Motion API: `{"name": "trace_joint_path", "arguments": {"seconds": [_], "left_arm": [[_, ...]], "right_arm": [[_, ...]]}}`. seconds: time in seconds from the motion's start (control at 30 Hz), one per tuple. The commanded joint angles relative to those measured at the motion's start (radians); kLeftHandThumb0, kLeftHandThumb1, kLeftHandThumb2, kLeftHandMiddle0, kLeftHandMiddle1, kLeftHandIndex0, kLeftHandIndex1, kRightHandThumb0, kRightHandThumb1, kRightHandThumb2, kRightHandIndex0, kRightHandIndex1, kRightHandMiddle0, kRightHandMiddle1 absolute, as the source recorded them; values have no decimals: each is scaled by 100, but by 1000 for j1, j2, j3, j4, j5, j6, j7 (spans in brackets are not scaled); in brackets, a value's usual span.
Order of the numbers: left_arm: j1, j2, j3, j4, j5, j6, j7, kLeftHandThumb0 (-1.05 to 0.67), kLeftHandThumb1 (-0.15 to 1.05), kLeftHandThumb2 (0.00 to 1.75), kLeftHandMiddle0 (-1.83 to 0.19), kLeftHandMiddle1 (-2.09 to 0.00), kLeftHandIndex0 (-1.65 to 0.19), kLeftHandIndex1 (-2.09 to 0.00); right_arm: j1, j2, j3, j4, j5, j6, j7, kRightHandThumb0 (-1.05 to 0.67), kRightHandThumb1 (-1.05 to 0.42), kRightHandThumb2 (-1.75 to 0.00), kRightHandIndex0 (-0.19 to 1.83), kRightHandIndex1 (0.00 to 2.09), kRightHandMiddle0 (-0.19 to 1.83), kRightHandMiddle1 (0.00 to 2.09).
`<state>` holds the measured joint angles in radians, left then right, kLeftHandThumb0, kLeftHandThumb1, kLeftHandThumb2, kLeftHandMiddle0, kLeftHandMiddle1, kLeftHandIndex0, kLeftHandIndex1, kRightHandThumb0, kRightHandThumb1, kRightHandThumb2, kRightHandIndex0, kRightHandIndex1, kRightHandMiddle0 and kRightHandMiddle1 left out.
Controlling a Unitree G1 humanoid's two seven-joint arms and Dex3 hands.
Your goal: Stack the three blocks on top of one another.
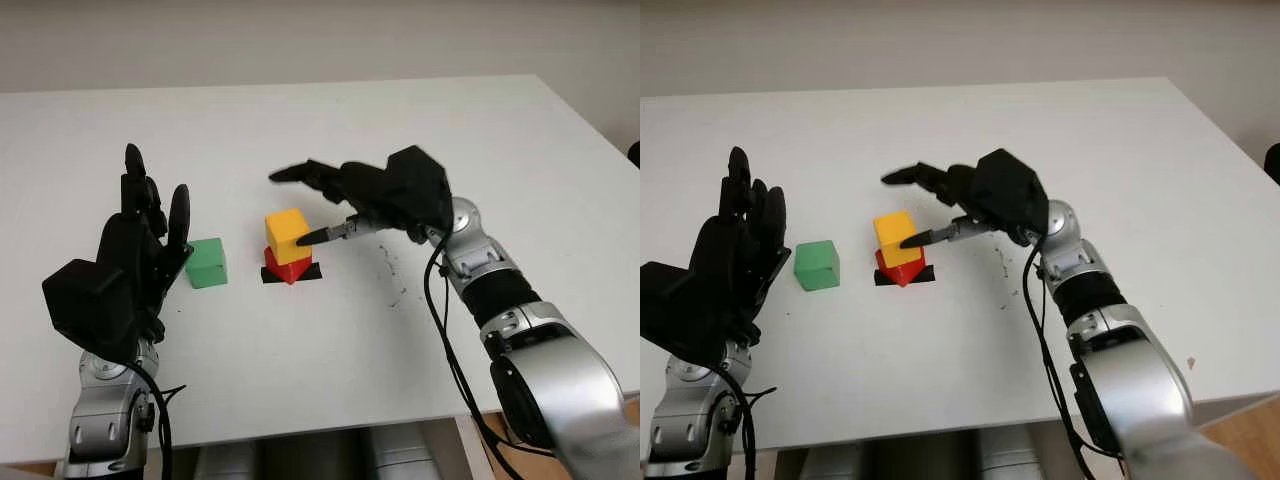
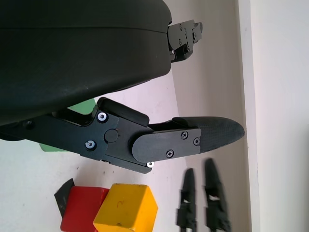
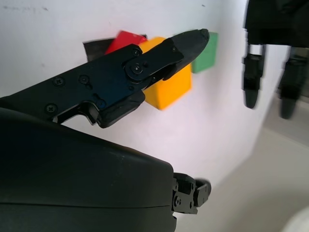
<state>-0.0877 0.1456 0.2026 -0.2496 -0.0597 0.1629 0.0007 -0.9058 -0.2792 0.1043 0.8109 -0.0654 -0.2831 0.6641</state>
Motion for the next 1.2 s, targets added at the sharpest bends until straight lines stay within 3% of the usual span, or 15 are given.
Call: {"name": "trace_joint_path", "arguments": {"seconds": [0.0,0.17,0.27,0.4,0.57,0.73,0.93,1.17], "left_arm": [[-8,7,5,-3,-7,-4,-4,-74,105,52,19,0,19,0],[-7,14,9,1,-7,-11,-10,-75,105,51,19,0,19,0],[1,29,11,-1,4,-21,-20,-75,105,50,19,0,19,0],[23,81,2,-10,84,-33,-21,-76,105,44,19,0,19,-1],[40,156,17,-9,146,-53,-44,-75,105,28,14,-5,15,-5],[24,280,15,9,216,-29,-111,-78,104,8,-13,-9,5,-7],[-37,525,-17,27,328,45,-314,-88,100,5,4,-2,-2,-8],[-158,658,-104,84,487,55,-374,-87,90,3,8,-4,-16,-10]], "right_arm": [[29,-26,-24,-64,22,23,-2,-88,-93,-7,-19,0,-19,0],[107,-70,-70,-209,45,41,-56,-97,-103,-12,-19,0,-19,0],[191,-74,-106,-336,49,60,-145,-93,-105,-40,-19,0,-19,0],[318,-57,-166,-498,119,181,-212,-83,-105,-62,-19,0,-19,0],[478,-39,-216,-671,215,320,-253,-79,-105,-65,-19,0,-19,0],[615,4,-250,-764,281,344,-297,-72,-105,-72,-19,0,-19,1],[664,35,-262,-803,338,405,-327,-71,-105,-67,-19,0,-19,0],[646,46,-268,-786,369,452,-338,-73,-105,-67,-19,0,-19,1]]}}
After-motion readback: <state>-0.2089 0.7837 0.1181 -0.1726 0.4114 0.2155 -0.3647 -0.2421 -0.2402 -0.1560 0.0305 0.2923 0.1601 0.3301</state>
